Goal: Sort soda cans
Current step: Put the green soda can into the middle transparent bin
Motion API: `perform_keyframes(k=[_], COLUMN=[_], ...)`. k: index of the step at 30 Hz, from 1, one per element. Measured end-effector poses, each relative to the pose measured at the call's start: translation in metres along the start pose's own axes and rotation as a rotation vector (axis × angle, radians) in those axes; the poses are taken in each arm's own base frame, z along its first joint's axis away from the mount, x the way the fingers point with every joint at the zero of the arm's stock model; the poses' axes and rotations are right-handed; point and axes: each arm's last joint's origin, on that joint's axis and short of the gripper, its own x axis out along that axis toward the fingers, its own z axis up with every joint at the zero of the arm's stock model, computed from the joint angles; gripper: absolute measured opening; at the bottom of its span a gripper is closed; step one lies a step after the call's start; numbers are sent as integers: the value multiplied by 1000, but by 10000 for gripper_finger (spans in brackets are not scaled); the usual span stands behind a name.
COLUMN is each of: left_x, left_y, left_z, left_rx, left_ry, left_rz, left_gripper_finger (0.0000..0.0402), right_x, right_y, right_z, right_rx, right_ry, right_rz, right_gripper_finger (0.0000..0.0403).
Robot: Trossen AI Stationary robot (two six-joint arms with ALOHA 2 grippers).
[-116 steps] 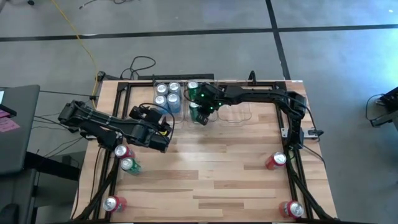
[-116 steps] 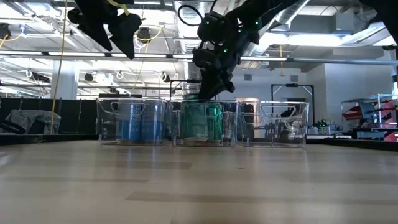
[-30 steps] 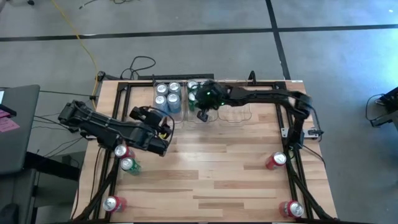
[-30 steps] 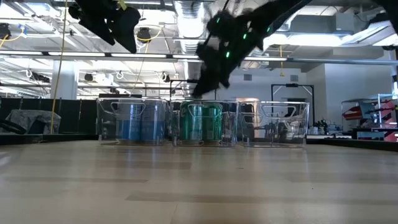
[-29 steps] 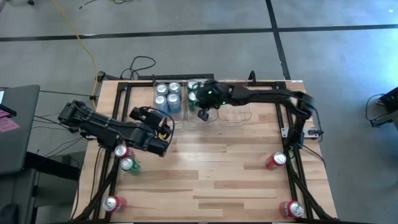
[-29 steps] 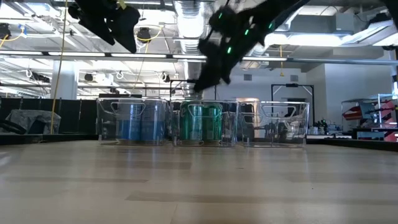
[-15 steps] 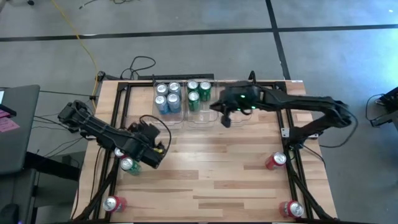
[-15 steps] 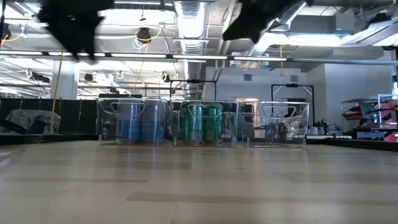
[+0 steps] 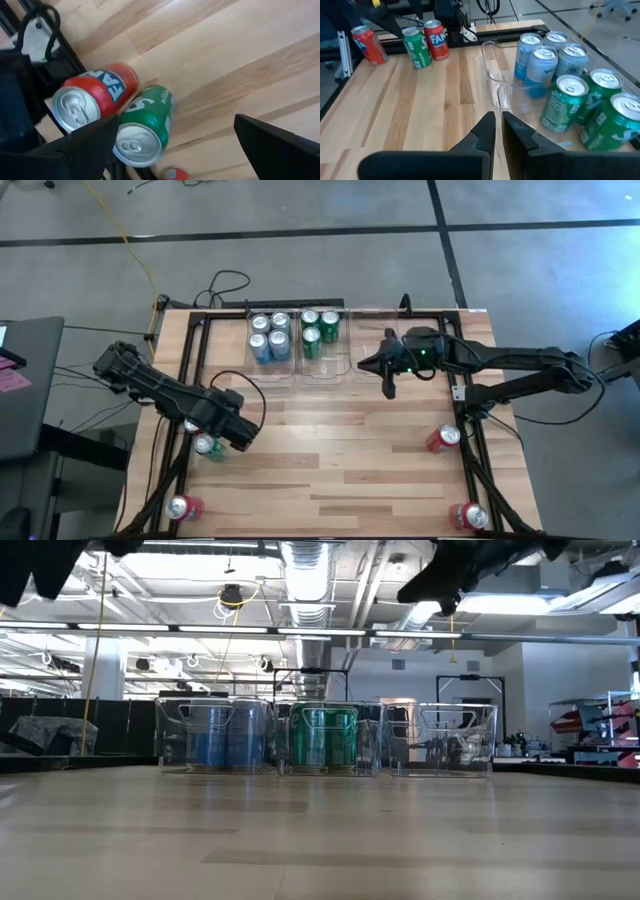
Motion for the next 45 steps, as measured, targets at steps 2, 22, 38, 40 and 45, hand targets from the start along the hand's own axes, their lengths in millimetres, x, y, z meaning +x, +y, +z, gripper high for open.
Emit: perform_keyframes(k=[2,22,38,40,45], left_x=[-7,18,62,68,81], left_y=[0,10,11,11,16], left_z=[-3,-79,-76,-76,-75], left_rx=[-36,-389,-391,-391,-387], left_ry=[-7,-73,-91,-96,-119], left_rz=[-17,29,75,76,113], left_gripper_finger=[391,391,391,391,391], right_x=[0,7,7,7,7], right_y=[-2,-8,-8,-8,-8], right_z=[-3,-21,-20,-20,-20], right_rx=[3,-15,-24,-23,-24], right_ry=[4,-11,-19,-20,-20], right_rz=[-6,-31,-30,-30,-29], right_gripper_finger=[53,53,53,53,53])
